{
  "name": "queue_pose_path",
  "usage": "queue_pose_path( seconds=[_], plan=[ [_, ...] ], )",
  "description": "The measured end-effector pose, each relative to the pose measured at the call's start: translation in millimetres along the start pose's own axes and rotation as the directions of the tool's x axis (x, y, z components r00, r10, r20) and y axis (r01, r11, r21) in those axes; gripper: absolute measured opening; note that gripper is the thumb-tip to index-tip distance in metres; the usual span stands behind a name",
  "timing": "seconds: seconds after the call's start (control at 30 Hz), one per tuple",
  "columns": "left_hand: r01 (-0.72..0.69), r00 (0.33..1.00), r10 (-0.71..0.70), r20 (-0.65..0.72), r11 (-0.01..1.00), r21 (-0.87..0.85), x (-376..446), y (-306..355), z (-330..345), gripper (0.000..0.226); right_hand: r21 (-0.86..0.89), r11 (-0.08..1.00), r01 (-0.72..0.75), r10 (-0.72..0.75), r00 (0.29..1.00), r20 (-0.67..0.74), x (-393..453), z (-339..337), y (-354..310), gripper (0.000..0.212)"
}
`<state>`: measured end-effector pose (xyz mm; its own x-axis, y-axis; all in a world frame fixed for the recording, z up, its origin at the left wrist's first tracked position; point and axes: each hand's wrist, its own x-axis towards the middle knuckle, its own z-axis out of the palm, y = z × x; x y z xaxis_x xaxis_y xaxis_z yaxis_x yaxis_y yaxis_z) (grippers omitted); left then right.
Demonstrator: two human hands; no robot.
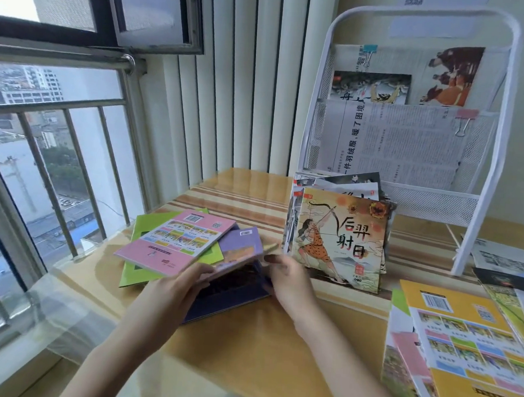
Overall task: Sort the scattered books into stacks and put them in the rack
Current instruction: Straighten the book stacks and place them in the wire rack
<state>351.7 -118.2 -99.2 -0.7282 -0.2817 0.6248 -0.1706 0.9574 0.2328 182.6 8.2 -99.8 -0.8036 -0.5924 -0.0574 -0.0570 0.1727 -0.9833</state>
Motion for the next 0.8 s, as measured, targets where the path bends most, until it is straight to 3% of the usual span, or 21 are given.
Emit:
queue_pose_path(
  seconds=[0.07, 0.1, 0.17, 0.2, 0.27, 0.33, 0.37, 0.43, 0.5, 0.57, 0.6, 0.67, 0.7, 0.8],
  plan=[
    [-0.037, 0.998, 0.036, 0.043, 0.999, 0.024, -4.4, -0.9, 2.6, 0.026, 0.426, 0.865, -0.265, 0.238, 0.964, 0.116, -5.1, 10.7, -4.4, 0.029],
    [-0.035, 0.997, 0.033, 0.074, 0.999, 0.022, -7.2, -1.7, 3.8, 0.024, 0.48, 0.809, -0.34, 0.293, 0.94, 0.174, -3.5, 11.4, -3.6, 0.037],
    [-0.05, 0.992, 0.047, 0.121, 0.998, 0.022, -13.5, -5.1, 8.9, 0.025, 0.398, 0.83, -0.391, 0.32, 0.918, 0.235, -1.8, 11.3, -2.3, 0.046],
    [-0.047, 0.988, 0.047, 0.146, 0.999, -0.001, -18.1, -7.4, 10.8, 0.031, 0.343, 0.86, -0.379, 0.313, 0.921, 0.232, 0.2, 11.9, 0.4, 0.04],
    [0.112, 0.964, -0.045, 0.263, 0.963, -0.245, -23.3, -7.6, 5.3, 0.05, 0.237, 0.91, -0.341, 0.299, 0.934, 0.193, 3.7, 12.3, 4.9, 0.024],
    [0.34, 0.927, -0.158, 0.339, 0.734, -0.587, -20.2, -12.3, -0.8, 0.056, 0.159, 0.936, -0.314, 0.293, 0.945, 0.147, 5.3, 12.3, 10.4, 0.028],
    [0.358, 0.933, -0.237, 0.27, 0.662, -0.658, -17.0, -19.8, -0.7, 0.054, 0.144, 0.943, -0.3, 0.28, 0.949, 0.142, 5.8, 13.0, 12.6, 0.028],
    [0.407, 0.909, -0.398, 0.127, 0.775, -0.483, -4.0, -41.3, 1.5, 0.056, 0.133, 0.953, -0.273, 0.255, 0.957, 0.137, 4.2, 14.5, 14.6, 0.021],
    [0.467, 0.865, -0.436, 0.247, 0.881, -0.079, 7.2, -61.2, 5.7, 0.082, 0.154, 0.959, -0.237, 0.216, 0.967, 0.138, 2.7, 16.1, 17.2, 0.019],
    [0.509, 0.756, -0.517, 0.401, 0.85, 0.138, 15.3, -73.9, 14.7, 0.104, 0.185, 0.964, -0.19, 0.163, 0.974, 0.155, 0.9, 16.4, 18.9, 0.035],
    [0.526, 0.719, -0.543, 0.434, 0.833, 0.172, 19.4, -76.0, 17.1, 0.103, 0.195, 0.966, -0.168, 0.139, 0.978, 0.155, -1.2, 17.0, 18.4, 0.045],
    [0.53, 0.718, -0.573, 0.396, 0.818, 0.222, 26.0, -73.7, 20.7, 0.08, 0.198, 0.971, -0.134, 0.11, 0.986, 0.128, -2.4, 18.8, 20.4, 0.058],
    [0.519, 0.738, -0.577, 0.35, 0.817, 0.253, 26.1, -73.7, 24.2, 0.069, 0.18, 0.977, -0.112, 0.091, 0.989, 0.118, -2.3, 19.1, 21.6, 0.057],
    [0.543, 0.801, -0.581, 0.146, 0.807, 0.231, 22.3, -74.1, 28.9, 0.047, 0.123, 0.992, -0.006, -0.004, 0.997, 0.075, -4.0, 17.1, 20.4, 0.024]
  ],
)
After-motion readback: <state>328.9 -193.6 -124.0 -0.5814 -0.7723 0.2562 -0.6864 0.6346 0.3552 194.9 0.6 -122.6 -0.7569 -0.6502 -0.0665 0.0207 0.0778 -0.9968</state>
